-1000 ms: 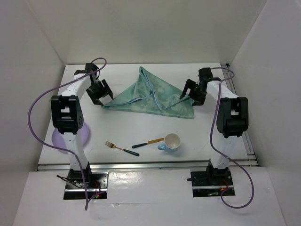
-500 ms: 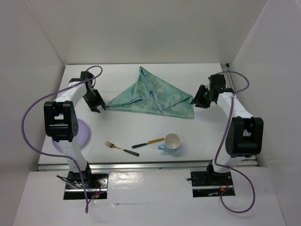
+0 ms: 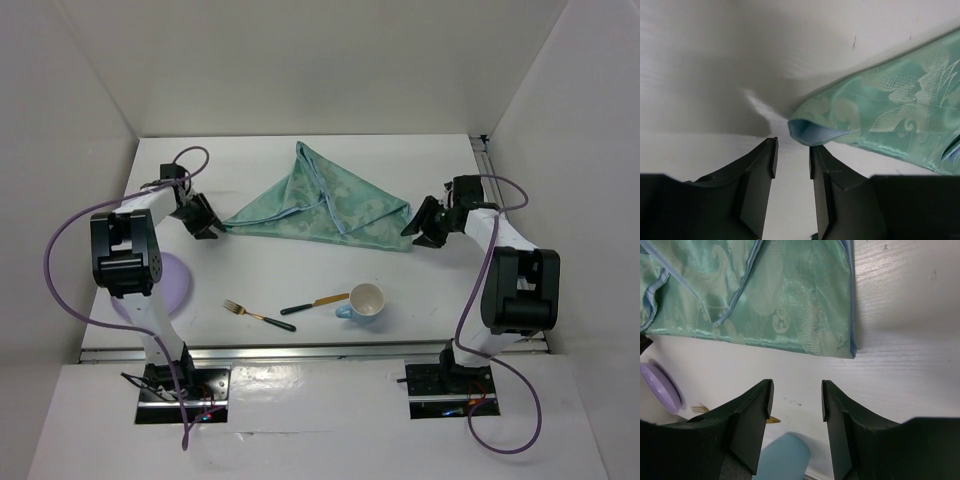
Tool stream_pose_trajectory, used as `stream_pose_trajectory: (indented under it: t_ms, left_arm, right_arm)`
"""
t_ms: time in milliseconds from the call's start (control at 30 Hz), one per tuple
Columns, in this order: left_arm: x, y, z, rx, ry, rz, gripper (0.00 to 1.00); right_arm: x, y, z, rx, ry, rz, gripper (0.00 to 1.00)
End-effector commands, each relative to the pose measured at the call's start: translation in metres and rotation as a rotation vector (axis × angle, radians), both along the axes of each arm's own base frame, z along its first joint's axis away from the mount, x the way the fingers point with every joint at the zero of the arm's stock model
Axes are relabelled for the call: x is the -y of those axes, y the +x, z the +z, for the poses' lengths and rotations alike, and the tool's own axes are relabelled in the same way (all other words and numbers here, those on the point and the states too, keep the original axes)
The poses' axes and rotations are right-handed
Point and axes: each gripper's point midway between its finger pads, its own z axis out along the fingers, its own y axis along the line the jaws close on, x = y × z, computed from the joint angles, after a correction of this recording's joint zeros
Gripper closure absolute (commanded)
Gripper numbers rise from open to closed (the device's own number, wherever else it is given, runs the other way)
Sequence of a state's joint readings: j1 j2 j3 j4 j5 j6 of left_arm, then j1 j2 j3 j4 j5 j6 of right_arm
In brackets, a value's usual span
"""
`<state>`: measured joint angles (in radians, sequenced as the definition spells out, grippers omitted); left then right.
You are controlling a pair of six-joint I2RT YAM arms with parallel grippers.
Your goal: Set the dinner table for one person
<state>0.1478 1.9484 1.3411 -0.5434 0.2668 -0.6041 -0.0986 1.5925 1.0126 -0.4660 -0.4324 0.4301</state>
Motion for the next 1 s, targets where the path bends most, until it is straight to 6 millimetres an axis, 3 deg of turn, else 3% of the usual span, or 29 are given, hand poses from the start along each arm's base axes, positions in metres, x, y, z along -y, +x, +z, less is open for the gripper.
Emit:
stream_pose_trajectory:
  t_ms: [0, 100, 300, 500, 633, 767, 800, 833, 867, 900, 967]
  left_arm:
    - [0.007, 0.023, -0.005, 0.078, -0.045, -0.049, 0.51]
    - [0.006, 0.022, -0.018, 0.052, -0.021, -0.059, 0.46]
    - [0.003, 0.031, -0.021, 0.062, 0.024, -0.08, 0.37]
    - [-0.002, 0.038, -0.027, 0.069, 0.107, -0.09, 0.42]
    - [-0.003, 0.043, -0.029, 0.071, 0.131, -0.077, 0.51]
    - [0.0, 0.044, -0.029, 0.066, 0.134, -0.064, 0.71]
    - [0.0, 0.044, -0.029, 0.066, 0.134, -0.064, 0.77]
    - [-0.002, 0.04, -0.027, 0.052, 0.141, -0.052, 0.89]
    - [-0.002, 0.041, -0.023, 0.061, 0.142, -0.051, 0.95]
    - [-0.002, 0.038, -0.024, 0.046, 0.14, -0.052, 1.0]
    - [-0.002, 0.038, -0.012, 0.06, 0.142, -0.051, 1.0]
  right_arm:
    - [-0.007, 0.012, 0.017, 0.071, 0.033, 0.021, 0.45]
    - [-0.006, 0.012, 0.019, 0.074, 0.029, 0.028, 0.44]
    - [-0.009, 0.006, 0.014, 0.056, 0.044, 0.036, 0.44]
    - [-0.011, 0.0, 0.0, 0.028, 0.055, 0.04, 0.44]
    - [-0.012, -0.012, -0.01, -0.001, 0.054, 0.046, 0.44]
    - [-0.012, -0.032, -0.023, -0.045, 0.046, 0.047, 0.41]
    - [-0.01, -0.031, -0.022, -0.034, 0.051, 0.027, 0.37]
    - [-0.011, -0.032, -0.021, -0.038, 0.064, 0.005, 0.32]
    - [-0.013, -0.028, -0.018, -0.012, 0.08, -0.004, 0.23]
    - [-0.016, -0.032, -0.02, -0.013, 0.106, -0.011, 0.21]
    - [-0.02, -0.021, -0.012, 0.032, 0.152, -0.06, 0.17]
